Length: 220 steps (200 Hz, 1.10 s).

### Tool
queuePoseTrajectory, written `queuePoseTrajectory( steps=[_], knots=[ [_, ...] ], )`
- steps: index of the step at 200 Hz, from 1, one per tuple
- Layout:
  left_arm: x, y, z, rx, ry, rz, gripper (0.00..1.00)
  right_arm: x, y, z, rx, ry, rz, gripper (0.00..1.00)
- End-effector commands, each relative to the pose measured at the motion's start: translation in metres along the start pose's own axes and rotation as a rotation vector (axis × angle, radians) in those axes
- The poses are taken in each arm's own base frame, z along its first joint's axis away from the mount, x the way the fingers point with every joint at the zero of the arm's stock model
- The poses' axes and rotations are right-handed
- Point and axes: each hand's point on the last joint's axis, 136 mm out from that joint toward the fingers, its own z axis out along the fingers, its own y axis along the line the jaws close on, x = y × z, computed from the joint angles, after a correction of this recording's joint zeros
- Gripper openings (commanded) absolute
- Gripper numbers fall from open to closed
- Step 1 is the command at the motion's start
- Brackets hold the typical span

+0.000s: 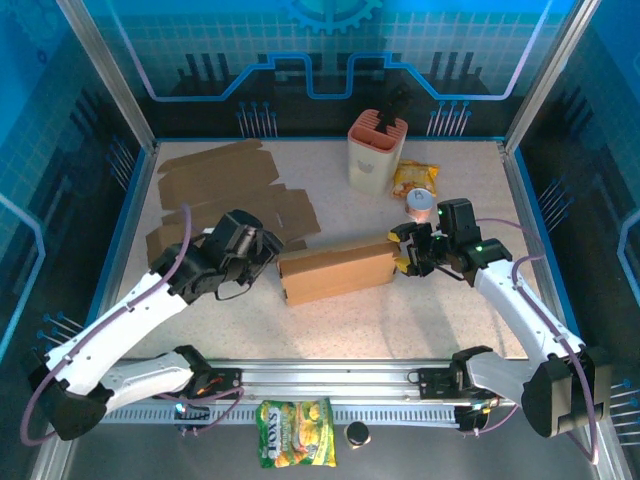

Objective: Fold the paper box

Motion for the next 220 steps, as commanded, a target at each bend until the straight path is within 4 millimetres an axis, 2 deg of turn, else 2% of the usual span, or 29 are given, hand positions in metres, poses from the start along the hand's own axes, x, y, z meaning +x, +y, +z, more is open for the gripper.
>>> queuePoseTrajectory(
  steps=[1, 69, 134, 167, 199, 220],
  knots=[
    [0.006, 0.012, 0.012, -0.043, 0.043, -0.194, 0.53, -0.006, -0.029, 0.004, 0.097, -0.039, 0.048, 0.59],
    [0.014, 0.031, 0.038, -0.084, 0.080, -0.238, 0.48, -0.005, -0.032, 0.006, 0.101, -0.034, 0.052, 0.59],
    [0.024, 0.047, 0.041, -0.070, 0.121, -0.191, 0.41, -0.005, -0.038, 0.007, 0.118, -0.034, 0.051, 0.59],
    [0.022, 0.046, 0.042, -0.010, 0.107, -0.092, 0.39, -0.007, -0.048, 0.008, 0.144, -0.039, 0.050, 0.56],
    [0.029, 0.047, 0.050, 0.033, 0.119, -0.024, 0.37, -0.009, -0.061, 0.010, 0.179, -0.046, 0.050, 0.54],
    [0.022, 0.048, 0.041, 0.042, 0.068, 0.001, 0.38, -0.010, -0.067, 0.010, 0.201, -0.052, 0.048, 0.54]
  ],
)
